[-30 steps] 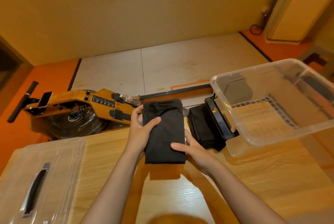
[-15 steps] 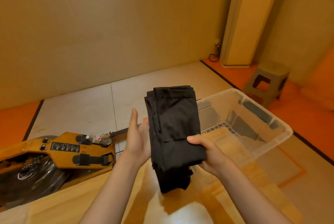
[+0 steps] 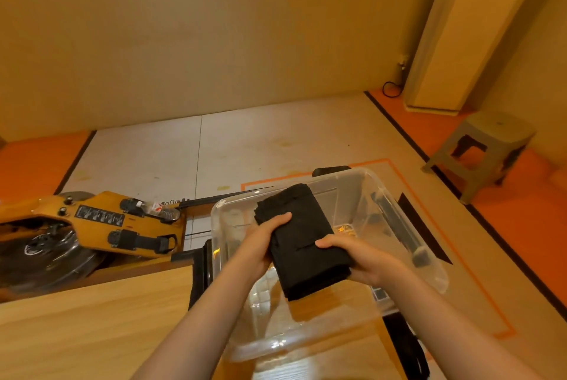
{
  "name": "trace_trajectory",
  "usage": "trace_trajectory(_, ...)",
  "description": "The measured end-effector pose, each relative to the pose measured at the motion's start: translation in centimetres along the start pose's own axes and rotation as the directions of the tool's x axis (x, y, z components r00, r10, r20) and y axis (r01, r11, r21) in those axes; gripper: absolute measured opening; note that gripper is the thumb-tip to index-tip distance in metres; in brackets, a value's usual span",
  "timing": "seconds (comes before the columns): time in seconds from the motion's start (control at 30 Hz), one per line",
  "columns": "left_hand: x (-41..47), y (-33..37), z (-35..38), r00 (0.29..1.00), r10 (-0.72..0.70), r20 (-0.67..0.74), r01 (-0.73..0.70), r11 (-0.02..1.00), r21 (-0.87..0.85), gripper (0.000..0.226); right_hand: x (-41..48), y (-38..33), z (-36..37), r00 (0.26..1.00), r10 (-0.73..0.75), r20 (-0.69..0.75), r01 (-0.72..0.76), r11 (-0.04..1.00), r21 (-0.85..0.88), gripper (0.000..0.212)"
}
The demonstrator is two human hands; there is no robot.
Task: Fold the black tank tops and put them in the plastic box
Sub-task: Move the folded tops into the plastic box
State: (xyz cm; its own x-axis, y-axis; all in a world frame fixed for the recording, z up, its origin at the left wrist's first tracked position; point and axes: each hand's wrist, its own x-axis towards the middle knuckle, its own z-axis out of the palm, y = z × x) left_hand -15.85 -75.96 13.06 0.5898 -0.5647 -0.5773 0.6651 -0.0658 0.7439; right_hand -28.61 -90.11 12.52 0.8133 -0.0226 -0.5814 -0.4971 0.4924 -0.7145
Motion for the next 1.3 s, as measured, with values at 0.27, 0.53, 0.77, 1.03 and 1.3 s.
trace_trajectory(0.27, 4.4, -3.7, 0.7, 0.956, -0.284, -0.076, 0.288, 0.956, 0.051, 0.028, 2.2, -0.5, -4.1, 0.933, 0.361, 0.001, -0.361, 0.932, -0.032, 0.051)
trace_trajectory(0.53, 9.2, -7.3, -0.6, 0.954, -0.275, -0.118, 0.288, 0.951, 0.114, 0.049, 6.7, 1.7, -6.5, 0.823, 0.535, -0.19, -0.566, 0.8, -0.199, 0.042)
trace_trajectory(0.77, 10.7, -8.7, -0.4, 0.924, -0.338, -0.177, 0.336, 0.941, -0.043, 0.049, 8.9, 3.5, -7.5, 0.792, 0.519, -0.32, -0.602, 0.752, -0.27, 0.025)
trace_trajectory(1.03, 9.7, -11.0, -1.4, 0.856, -0.475, -0.202, 0.514, 0.825, 0.237, 0.066, 9.7, 3.9, -7.1, 0.774, 0.543, -0.326, -0.623, 0.747, -0.232, 0.013)
trace_trajectory(1.3, 9.0, -11.7, -2.2, 0.953, -0.291, -0.078, 0.272, 0.719, 0.64, 0.064, 9.6, 4.6, -7.4, 0.804, 0.502, -0.318, -0.591, 0.732, -0.339, 0.04)
